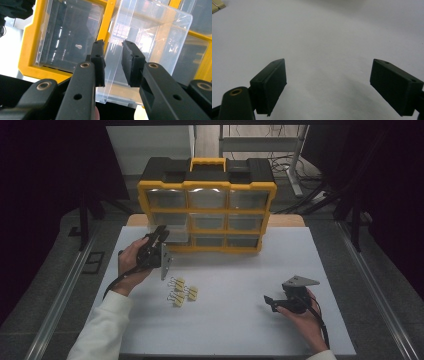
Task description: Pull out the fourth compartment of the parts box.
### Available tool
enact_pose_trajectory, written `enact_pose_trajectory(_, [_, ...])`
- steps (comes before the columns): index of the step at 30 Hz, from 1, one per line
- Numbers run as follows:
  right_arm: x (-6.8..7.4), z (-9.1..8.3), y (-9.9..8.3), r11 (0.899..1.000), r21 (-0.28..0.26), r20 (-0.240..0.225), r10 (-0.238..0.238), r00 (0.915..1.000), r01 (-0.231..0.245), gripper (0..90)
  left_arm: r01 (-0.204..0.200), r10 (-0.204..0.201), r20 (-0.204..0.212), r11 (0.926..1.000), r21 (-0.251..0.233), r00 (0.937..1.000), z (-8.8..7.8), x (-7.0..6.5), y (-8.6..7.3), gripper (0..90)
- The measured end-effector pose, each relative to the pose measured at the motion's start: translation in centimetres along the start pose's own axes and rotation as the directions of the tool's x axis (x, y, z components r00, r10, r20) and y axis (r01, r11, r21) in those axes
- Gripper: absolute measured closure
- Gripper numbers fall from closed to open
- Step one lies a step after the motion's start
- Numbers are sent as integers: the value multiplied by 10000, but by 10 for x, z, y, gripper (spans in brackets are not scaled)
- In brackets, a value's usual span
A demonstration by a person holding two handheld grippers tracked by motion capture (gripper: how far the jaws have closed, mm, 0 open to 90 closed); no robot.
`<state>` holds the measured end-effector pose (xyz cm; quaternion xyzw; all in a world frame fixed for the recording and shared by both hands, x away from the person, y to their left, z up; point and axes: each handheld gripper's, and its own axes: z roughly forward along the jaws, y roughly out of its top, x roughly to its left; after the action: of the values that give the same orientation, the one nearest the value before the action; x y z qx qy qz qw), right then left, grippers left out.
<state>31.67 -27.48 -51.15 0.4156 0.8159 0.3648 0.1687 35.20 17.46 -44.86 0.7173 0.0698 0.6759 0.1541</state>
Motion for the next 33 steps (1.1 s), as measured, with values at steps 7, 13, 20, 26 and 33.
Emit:
enact_pose_trajectory(7, [0, 0, 0, 10000, -1, -8, -15, 10000, 15, 144, -28, 28, 50, 10000, 3, 10000, -2, 0, 1, 726])
enact_pose_trajectory(13, [0, 0, 0, 10000, 3, -4, -20, 10000, 20, 144, -19, 20, 74, 10000, -23, 10000, -4, 0, 0, 726])
enact_pose_trajectory(20, [0, -1, 0, 10000, 0, 16, -49, 10000, 49, 144, 32, -31, 68, 10000, -54, 10000, -6, 0, -1, 724])
enact_pose_trajectory(26, [0, -1, 0, 10000, 7, 31, -66, 10000, 66, 144, 8, -8, 70, 10000, -61, 10000, -8, 0, -1, 724])
enact_pose_trajectory(33, [0, -1, 0, 10000, -19, 35, -39, 10000, 40, 144, 2, -2, 53, 10000, -69, 10000, -10, -1, -1, 725])
